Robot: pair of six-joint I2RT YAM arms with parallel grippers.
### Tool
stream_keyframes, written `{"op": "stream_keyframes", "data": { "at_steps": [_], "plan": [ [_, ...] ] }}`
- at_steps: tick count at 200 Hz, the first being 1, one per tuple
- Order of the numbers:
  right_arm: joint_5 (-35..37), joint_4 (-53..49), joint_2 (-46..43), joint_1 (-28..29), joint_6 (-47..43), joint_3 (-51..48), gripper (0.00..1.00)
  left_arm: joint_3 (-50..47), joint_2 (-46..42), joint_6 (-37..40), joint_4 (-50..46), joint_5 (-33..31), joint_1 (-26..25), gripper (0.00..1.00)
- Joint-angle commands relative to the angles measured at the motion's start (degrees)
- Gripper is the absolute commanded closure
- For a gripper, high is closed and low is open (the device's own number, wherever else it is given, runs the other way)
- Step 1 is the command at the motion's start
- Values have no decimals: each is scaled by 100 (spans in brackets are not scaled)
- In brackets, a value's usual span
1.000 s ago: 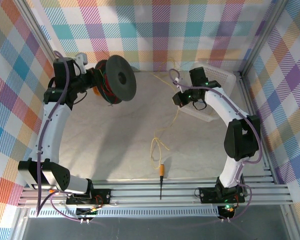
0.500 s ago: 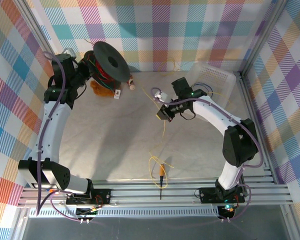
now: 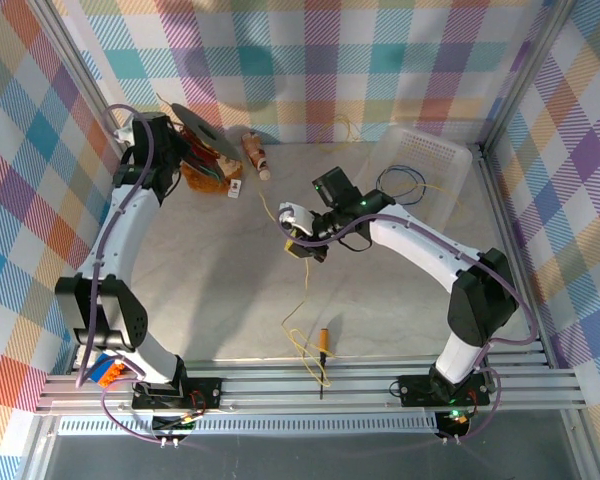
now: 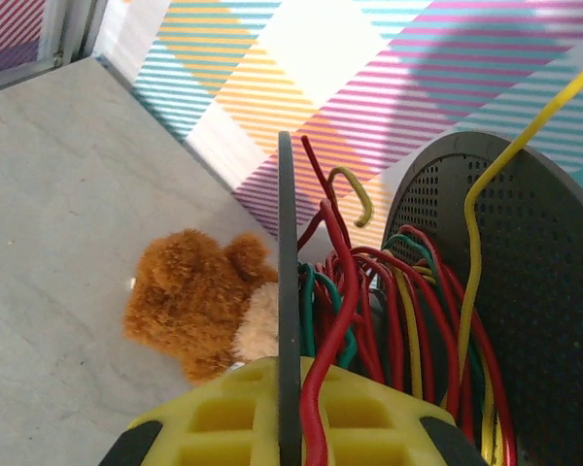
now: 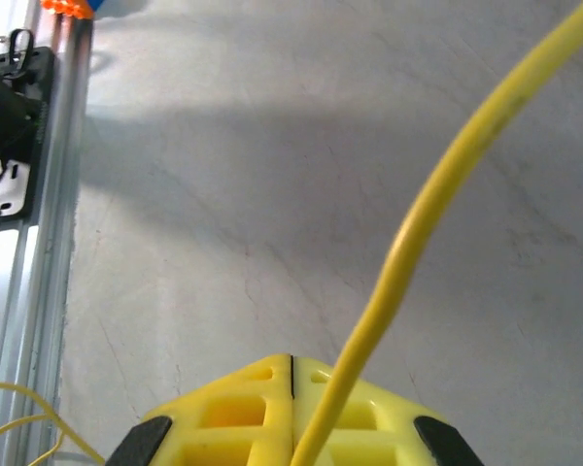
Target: Wrap the cables
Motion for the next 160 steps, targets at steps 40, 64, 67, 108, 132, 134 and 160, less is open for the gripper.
{"op": "stream_keyframes", "data": {
  "at_steps": [40,64,67,108,132,134,160],
  "plan": [
    [-464,-312,-69,413,-510,614,100,859,526,349,178,-227,-470,100],
    [146,-99,-56,414,-370,669,100,1027,708,739,-5,-62,-688,100],
    [262,-74,-55,416,-343,679,100,1044,728,779,-48,-51,-723,100],
    [1648,156,-88,325,-98,935,100,1169,976,1591,-361,356,-1060,100],
    [1955,211,-114,159,-12,1092,100,969,963,2111,-275,593,-1271,100],
    [1958,198,-109,142,-3,1115,100,930,941,2147,-233,624,-1291,100],
    [2190,43,13,-102,177,1385,100,534,790,2558,46,883,-1481,100]
  ]
}}
